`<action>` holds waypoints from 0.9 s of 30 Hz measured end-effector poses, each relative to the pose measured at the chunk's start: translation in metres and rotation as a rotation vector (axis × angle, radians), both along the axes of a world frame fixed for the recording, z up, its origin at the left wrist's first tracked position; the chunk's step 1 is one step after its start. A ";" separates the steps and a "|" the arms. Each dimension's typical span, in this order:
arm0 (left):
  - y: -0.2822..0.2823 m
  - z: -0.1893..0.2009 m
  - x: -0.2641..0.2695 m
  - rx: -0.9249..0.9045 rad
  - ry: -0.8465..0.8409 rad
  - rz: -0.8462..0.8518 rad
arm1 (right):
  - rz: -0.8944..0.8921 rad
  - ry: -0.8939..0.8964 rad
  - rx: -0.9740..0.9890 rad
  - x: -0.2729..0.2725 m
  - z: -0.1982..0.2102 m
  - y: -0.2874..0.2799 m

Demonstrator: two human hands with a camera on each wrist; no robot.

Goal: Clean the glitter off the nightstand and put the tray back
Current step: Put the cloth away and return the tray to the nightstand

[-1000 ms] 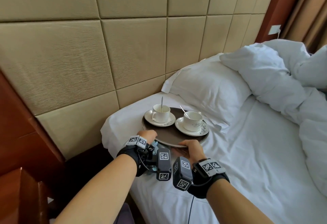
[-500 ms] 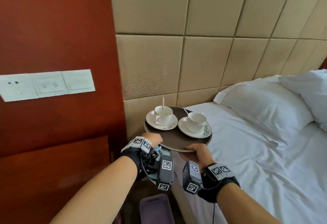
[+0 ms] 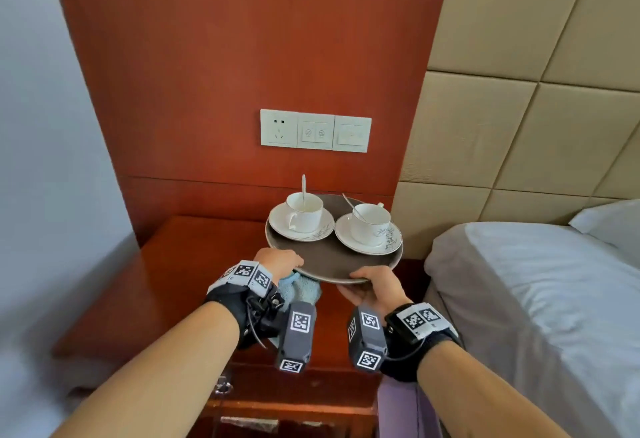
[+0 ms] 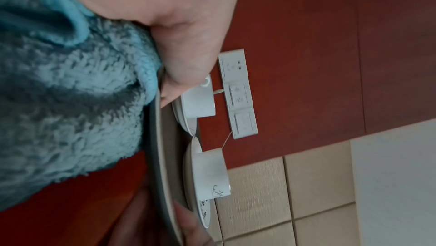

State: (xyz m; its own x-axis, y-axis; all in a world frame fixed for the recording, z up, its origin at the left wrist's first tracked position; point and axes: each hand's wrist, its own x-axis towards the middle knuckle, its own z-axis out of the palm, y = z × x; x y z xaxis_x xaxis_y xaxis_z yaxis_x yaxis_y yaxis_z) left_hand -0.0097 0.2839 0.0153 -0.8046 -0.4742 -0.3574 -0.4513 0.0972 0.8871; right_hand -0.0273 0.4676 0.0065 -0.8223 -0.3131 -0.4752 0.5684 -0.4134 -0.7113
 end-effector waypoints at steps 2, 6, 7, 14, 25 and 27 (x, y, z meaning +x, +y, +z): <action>-0.030 -0.007 0.018 -0.015 0.018 0.043 | 0.044 0.013 0.011 0.010 -0.001 -0.028; -0.086 -0.025 0.055 -0.031 0.045 0.163 | 0.150 0.037 0.027 0.031 -0.015 -0.087; -0.099 -0.030 0.063 -0.017 0.068 0.202 | 0.173 0.045 0.024 0.036 -0.019 -0.102; -0.173 -0.057 0.124 0.038 0.103 0.390 | 0.377 0.097 0.153 0.065 -0.038 -0.183; -0.224 -0.041 0.139 -0.401 -0.127 0.210 | 0.453 -0.018 0.165 0.058 -0.047 -0.257; -0.229 -0.043 0.124 -0.304 -0.137 0.241 | 0.415 -0.021 0.187 0.045 -0.053 -0.266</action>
State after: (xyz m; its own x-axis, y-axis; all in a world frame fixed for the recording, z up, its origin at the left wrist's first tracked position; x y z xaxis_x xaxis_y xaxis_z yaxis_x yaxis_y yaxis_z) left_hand 0.1142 0.0545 -0.0276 -0.6122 -0.7437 -0.2684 -0.6055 0.2226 0.7641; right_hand 0.0178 0.2015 -0.0461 -0.6351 -0.5212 -0.5701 0.6737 -0.0128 -0.7389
